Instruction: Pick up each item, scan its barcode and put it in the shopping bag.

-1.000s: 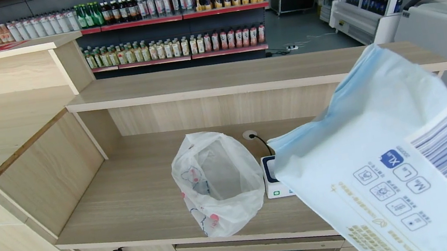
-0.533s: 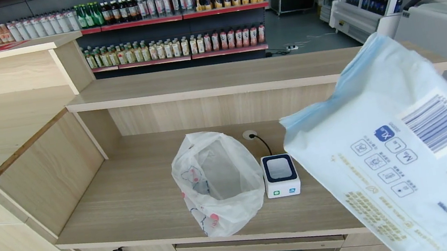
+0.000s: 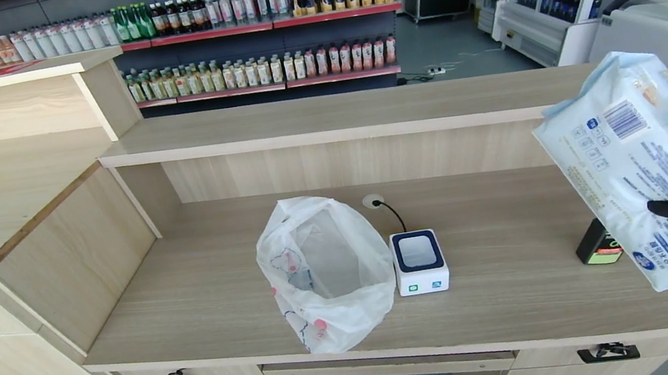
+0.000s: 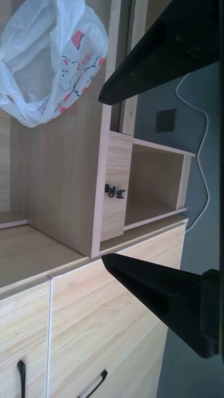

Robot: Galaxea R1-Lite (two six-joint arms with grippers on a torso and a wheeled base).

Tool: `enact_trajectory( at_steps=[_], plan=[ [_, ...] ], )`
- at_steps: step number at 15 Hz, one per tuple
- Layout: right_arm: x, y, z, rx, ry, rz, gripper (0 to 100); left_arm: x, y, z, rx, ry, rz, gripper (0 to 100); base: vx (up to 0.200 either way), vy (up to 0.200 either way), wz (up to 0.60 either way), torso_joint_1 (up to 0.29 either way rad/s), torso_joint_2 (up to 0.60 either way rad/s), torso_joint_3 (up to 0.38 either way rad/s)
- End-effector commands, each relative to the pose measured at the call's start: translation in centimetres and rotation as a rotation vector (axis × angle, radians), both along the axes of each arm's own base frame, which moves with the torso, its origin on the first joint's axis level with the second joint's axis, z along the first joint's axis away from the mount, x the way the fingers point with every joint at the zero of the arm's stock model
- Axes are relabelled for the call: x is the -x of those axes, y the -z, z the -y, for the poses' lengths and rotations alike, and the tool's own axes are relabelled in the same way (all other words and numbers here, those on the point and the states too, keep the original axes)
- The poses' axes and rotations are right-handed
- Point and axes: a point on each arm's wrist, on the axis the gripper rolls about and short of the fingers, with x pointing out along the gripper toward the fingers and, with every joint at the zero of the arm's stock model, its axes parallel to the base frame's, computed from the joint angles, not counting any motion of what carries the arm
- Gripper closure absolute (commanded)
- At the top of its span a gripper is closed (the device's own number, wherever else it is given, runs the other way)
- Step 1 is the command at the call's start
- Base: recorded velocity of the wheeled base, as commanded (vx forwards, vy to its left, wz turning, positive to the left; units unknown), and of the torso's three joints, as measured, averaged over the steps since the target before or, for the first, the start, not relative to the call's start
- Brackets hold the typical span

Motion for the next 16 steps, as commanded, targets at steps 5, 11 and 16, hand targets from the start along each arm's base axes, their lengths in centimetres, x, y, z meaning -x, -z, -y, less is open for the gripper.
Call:
enact_trajectory(
  at_steps=[5, 11, 16],
  plan=[
    [-1.3, 3.2, 3.4, 0.342, -0.003, 0.029, 100, 0.0, 0.0, 0.0, 0.000, 0.000, 0.000, 0, 0.000, 0.000, 0.00, 0.000, 0.00, 0.000],
    [-3.7, 2.1, 4.2, 0.545, -0.054, 0.162, 100, 0.0, 0.0, 0.0, 0.000, 0.000, 0.000, 0, 0.000, 0.000, 0.40, 0.000, 0.00, 0.003],
    [-7.9, 3.2, 4.5, 0.716, -0.122, 0.208, 100, 0.0, 0.0, 0.0, 0.000, 0.000, 0.000, 0, 0.000, 0.000, 0.48, 0.009, 0.00, 0.002]
  ],
)
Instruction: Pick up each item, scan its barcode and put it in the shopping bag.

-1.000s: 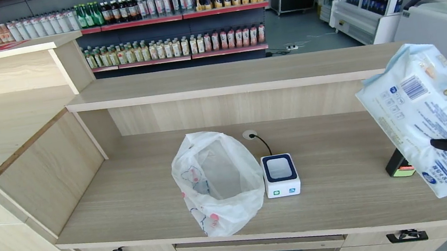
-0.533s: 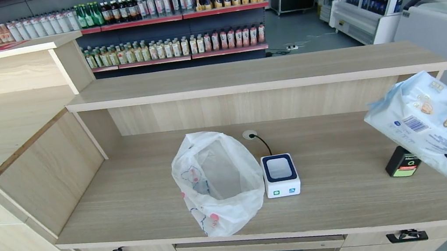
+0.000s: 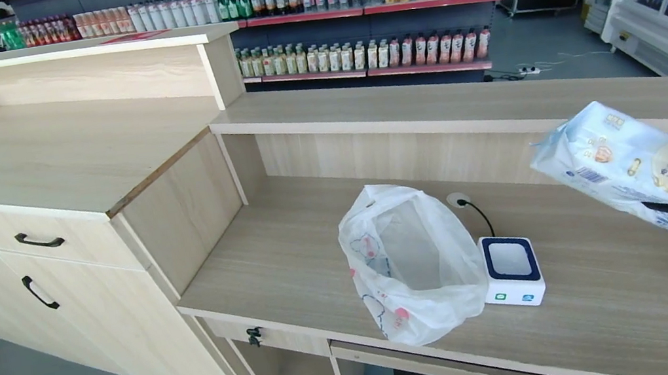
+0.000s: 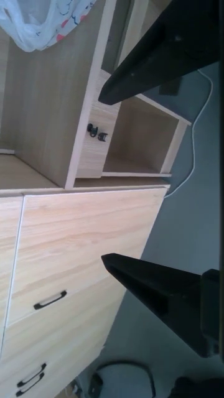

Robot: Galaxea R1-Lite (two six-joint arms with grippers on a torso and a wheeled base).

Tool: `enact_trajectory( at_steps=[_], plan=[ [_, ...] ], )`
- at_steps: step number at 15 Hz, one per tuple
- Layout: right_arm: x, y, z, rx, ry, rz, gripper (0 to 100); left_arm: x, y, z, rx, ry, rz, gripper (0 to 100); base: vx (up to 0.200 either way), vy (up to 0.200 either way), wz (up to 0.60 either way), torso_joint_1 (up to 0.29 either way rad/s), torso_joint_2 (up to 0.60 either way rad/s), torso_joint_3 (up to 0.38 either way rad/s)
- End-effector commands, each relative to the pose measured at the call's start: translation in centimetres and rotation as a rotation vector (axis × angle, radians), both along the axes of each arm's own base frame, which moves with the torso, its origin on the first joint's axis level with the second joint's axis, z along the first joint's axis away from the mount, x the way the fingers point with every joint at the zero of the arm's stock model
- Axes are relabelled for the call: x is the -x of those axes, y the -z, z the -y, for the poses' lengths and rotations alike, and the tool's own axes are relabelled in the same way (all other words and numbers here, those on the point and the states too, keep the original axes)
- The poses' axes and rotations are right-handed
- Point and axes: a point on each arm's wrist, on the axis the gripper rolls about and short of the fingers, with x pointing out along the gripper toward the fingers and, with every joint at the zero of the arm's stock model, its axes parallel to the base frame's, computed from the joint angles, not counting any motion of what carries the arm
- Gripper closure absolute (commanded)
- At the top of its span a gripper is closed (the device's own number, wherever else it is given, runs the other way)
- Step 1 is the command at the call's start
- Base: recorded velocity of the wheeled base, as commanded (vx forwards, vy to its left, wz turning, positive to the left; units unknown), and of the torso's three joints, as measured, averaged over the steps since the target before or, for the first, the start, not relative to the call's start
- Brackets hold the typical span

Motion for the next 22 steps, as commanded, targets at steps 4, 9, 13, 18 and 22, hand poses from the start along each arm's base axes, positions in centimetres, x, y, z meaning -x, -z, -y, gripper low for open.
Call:
enact_trajectory(
  at_steps=[4, 9, 13, 18, 22],
  plan=[
    [-5.2, 2.1, -0.1, 0.176, -0.154, 0.014, 100, 0.0, 0.0, 0.0, 0.000, -0.001, 0.000, 0, 0.000, 0.000, 0.00, 0.000, 0.00, 0.000],
    [-9.7, 5.9, 1.3, 0.313, -0.224, 0.126, 100, 0.0, 0.0, 0.0, 0.000, 0.001, 0.000, 0, 0.000, 0.000, 0.00, 0.000, 0.00, 0.000],
    [-11.9, 7.6, 1.0, 0.365, -0.280, 0.209, 100, 0.0, 0.0, 0.0, 0.000, -0.001, 0.000, 0, 0.000, 0.000, 0.00, 0.000, 0.00, 0.000],
    [-13.0, 9.3, 1.2, 0.449, -0.378, 0.282, 100, 0.0, 0.0, 0.0, 0.000, -0.001, 0.000, 0, 0.000, 0.000, 0.00, 0.000, 0.00, 0.000],
    [-14.0, 9.9, 1.5, 0.489, -0.420, 0.312, 100, 0.0, 0.0, 0.0, 0.000, 0.001, 0.000, 0, 0.000, 0.000, 0.00, 0.000, 0.00, 0.000]
  ],
)
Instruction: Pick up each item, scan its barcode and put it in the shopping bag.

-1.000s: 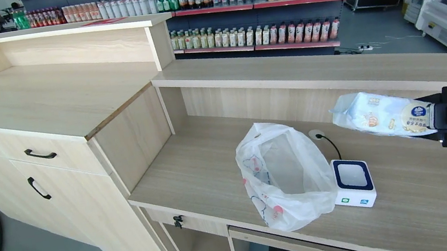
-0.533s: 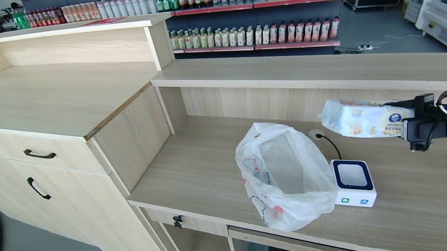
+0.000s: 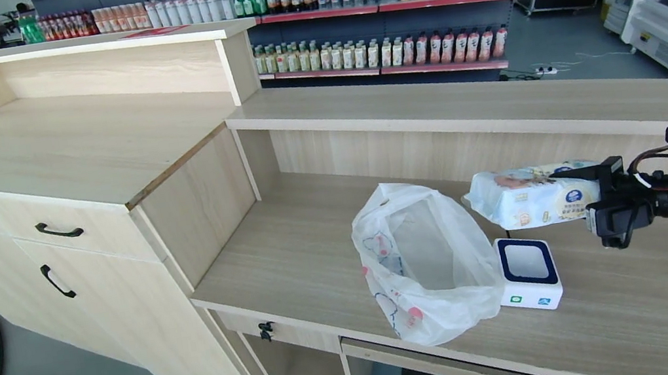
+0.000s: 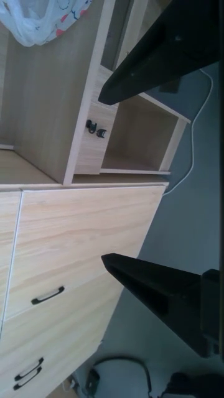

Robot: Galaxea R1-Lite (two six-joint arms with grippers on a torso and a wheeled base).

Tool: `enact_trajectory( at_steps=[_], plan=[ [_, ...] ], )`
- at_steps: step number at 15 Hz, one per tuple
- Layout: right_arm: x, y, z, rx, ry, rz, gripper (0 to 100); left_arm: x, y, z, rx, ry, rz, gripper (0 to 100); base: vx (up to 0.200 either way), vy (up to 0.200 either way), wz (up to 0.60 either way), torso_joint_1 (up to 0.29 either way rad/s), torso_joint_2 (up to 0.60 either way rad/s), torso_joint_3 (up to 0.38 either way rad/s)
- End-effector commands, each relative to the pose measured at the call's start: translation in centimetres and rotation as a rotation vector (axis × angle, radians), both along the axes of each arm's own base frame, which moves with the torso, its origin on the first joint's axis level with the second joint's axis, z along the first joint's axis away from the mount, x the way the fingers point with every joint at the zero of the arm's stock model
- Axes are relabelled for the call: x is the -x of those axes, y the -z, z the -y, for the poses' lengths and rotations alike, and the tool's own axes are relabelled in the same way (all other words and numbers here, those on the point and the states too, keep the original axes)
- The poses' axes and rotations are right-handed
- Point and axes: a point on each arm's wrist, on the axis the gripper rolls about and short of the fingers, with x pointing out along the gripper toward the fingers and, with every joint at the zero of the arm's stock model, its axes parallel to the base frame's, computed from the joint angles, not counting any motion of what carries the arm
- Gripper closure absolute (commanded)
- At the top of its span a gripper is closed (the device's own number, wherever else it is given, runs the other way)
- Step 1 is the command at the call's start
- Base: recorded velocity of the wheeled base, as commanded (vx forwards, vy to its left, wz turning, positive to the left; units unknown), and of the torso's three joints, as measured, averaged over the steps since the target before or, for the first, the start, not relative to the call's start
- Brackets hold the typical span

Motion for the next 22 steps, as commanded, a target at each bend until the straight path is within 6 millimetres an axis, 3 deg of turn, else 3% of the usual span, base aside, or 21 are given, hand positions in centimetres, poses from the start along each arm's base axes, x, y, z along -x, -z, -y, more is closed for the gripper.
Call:
enact_trajectory(
  at_steps=[1, 14, 19, 22],
  plan=[
    [-0.5, 0.6, 0.1, 0.000, -0.002, -0.004, 100, 0.0, 0.0, 0.0, 0.000, -0.001, 0.000, 0, 0.000, 0.000, 0.00, 0.000, 0.00, 0.000],
    [0.3, 1.4, 2.0, 0.058, 0.000, 0.011, 100, 0.0, 0.0, 0.0, 0.000, -0.001, 0.000, 0, 0.000, 0.000, 0.00, 0.000, 0.00, 0.000],
    [-0.3, 1.9, 0.3, 0.042, -0.056, -0.015, 100, 0.0, 0.0, 0.0, 0.000, -0.001, 0.000, 0, 0.000, 0.000, 0.00, 0.000, 0.00, 0.000],
    [-0.1, 1.7, 0.4, 0.046, -0.053, -0.009, 100, 0.0, 0.0, 0.0, 0.000, -0.001, 0.000, 0, 0.000, 0.000, 0.00, 0.000, 0.00, 0.000]
  ],
)
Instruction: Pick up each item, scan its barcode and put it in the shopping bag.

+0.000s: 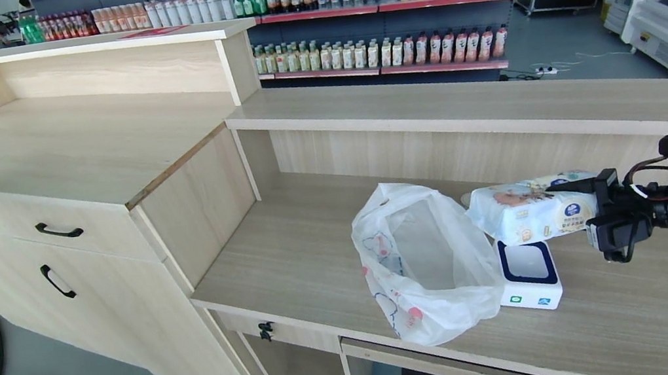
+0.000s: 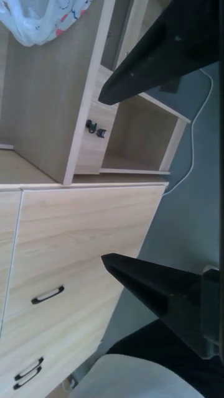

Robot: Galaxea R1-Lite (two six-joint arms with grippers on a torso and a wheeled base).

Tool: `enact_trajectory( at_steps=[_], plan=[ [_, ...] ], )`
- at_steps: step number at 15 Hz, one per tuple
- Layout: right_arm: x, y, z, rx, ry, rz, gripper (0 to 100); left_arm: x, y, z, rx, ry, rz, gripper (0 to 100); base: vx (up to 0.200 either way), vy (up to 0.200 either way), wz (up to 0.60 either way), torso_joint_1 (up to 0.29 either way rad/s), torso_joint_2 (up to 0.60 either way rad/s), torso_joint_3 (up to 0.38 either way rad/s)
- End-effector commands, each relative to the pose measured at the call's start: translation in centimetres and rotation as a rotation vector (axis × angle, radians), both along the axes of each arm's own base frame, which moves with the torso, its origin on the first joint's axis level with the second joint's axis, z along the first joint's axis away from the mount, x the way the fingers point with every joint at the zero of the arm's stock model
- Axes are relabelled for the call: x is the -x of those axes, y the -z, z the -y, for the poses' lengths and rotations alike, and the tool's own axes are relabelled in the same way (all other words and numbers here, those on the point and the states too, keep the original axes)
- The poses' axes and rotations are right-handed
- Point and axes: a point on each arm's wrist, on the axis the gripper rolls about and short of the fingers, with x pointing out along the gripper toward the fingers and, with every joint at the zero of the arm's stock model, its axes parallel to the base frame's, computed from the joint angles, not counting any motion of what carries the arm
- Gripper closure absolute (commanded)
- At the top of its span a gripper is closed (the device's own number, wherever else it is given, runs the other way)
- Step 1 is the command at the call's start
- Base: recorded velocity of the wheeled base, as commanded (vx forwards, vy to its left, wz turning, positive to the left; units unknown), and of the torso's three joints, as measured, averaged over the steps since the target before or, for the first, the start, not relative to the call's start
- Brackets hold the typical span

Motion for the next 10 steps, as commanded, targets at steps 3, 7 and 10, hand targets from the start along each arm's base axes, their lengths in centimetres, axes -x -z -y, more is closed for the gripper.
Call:
enact_trajectory(
  at_steps=[3, 7, 10],
  plan=[
    [0.09, -0.41, 0.14, 0.003, 0.003, 0.012, 100, 0.00, 0.00, 0.00, 0.000, 0.000, 0.000, 0, 0.000, 0.000, 0.00, 0.000, 0.00, 0.000],
    [0.05, -0.55, 0.16, 0.004, 0.003, 0.018, 100, 0.00, 0.00, 0.00, 0.000, -0.002, 0.000, 0, 0.000, 0.000, 0.00, 0.000, 0.00, 0.000],
    [-0.13, -0.65, 0.21, 0.006, 0.003, 0.024, 100, 0.00, 0.00, 0.00, 0.000, 0.000, 0.000, 0, 0.000, 0.000, 0.00, 0.000, 0.00, 0.000]
  ],
)
